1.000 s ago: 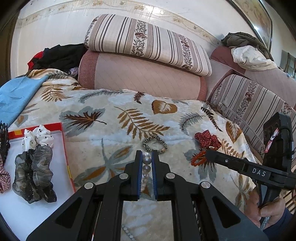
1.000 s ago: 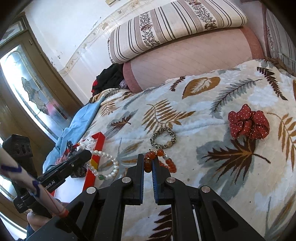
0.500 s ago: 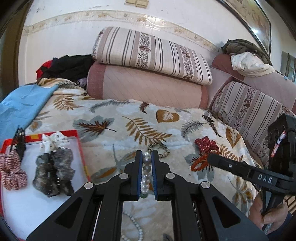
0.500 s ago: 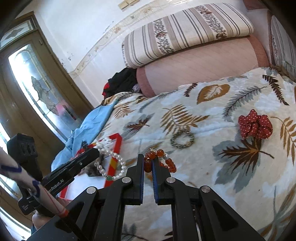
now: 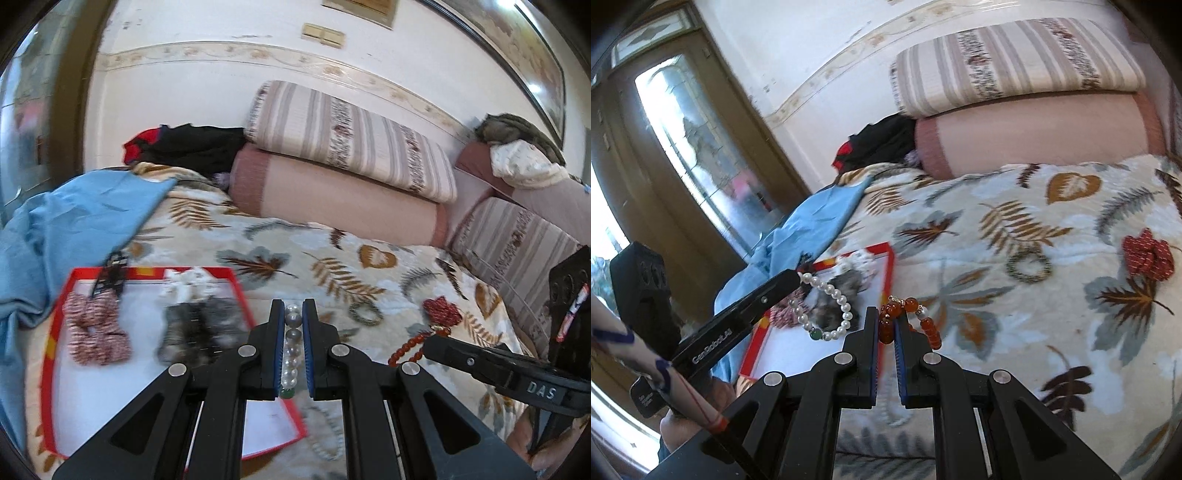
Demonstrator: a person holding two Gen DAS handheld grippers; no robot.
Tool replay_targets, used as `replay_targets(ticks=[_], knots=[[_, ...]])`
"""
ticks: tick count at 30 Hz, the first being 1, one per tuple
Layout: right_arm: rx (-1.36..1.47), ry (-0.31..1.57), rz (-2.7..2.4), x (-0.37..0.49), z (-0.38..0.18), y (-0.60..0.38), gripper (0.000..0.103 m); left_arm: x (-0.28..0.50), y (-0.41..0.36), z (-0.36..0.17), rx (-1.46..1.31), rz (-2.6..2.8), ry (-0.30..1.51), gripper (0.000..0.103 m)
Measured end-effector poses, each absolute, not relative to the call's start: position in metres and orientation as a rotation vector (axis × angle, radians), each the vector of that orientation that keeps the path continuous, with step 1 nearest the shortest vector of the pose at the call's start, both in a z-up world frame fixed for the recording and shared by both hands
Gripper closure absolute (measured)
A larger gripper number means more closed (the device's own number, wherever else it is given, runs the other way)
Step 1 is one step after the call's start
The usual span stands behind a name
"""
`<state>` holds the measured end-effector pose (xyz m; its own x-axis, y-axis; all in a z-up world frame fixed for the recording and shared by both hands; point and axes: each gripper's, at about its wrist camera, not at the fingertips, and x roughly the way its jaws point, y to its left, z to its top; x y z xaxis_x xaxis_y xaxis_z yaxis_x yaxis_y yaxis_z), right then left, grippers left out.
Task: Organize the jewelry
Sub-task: 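Carry the pearl and red bead bracelets in both tools over the red-rimmed tray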
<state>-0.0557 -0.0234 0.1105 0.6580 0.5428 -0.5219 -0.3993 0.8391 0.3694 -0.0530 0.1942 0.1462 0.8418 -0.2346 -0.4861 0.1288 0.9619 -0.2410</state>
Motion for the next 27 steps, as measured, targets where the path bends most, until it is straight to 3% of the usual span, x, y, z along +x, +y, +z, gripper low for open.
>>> replay_targets(ticks=[16, 27], knots=[[0.110, 0.746, 0.683, -0.060, 0.095, 0.094, 0.095, -0.064, 0.305, 0.118, -0.278, 0.029, 0.575, 0.094], [0.104, 0.846, 0.705, -0.036, 0.063, 0.135, 0.094, -0.042, 0.310, 0.091, -0.280, 0.053, 0.665, 0.094]])
